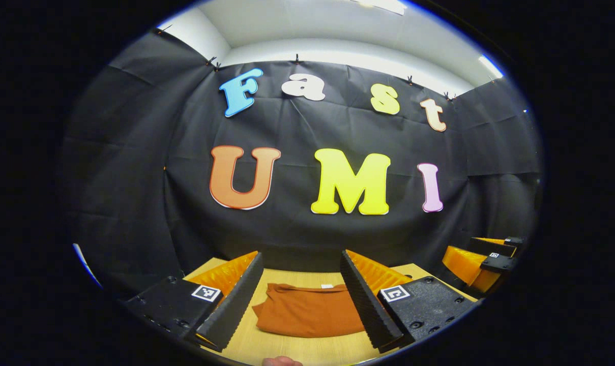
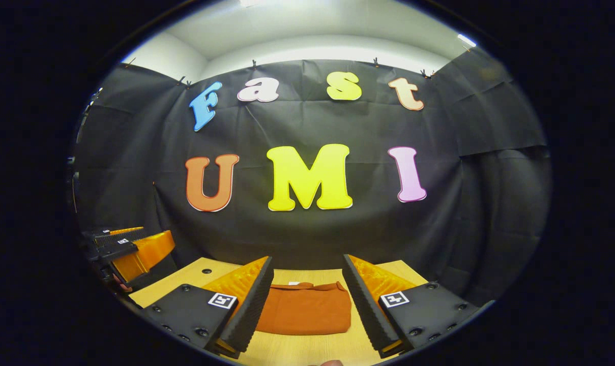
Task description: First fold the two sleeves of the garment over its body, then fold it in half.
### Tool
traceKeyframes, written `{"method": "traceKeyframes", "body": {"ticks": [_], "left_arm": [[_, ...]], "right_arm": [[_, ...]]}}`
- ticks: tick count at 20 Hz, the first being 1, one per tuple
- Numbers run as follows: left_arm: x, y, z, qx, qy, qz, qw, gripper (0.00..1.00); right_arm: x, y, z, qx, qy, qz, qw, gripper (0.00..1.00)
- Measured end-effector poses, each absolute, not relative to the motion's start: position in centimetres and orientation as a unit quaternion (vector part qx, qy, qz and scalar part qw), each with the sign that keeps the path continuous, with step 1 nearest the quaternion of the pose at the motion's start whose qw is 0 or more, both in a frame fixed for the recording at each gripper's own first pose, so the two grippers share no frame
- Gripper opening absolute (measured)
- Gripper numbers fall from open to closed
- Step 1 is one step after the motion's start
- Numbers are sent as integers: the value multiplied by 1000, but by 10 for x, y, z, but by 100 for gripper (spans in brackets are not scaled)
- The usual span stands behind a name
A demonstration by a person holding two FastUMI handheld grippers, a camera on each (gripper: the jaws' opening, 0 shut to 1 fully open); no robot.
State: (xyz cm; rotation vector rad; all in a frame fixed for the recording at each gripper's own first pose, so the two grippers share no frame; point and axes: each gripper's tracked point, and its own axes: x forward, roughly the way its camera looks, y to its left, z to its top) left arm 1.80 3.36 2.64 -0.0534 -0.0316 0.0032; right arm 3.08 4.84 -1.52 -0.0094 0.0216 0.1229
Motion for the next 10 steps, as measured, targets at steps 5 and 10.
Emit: {"method": "traceKeyframes", "body": {"ticks": [5,10], "left_arm": [[-11,21,-3,-29,-1,3,1000,98],[-17,14,-4,-29,-2,7,1000,98]], "right_arm": [[7,49,-20,-28,1,65,997,85],[3,37,-19,-26,4,59,998,88]]}}
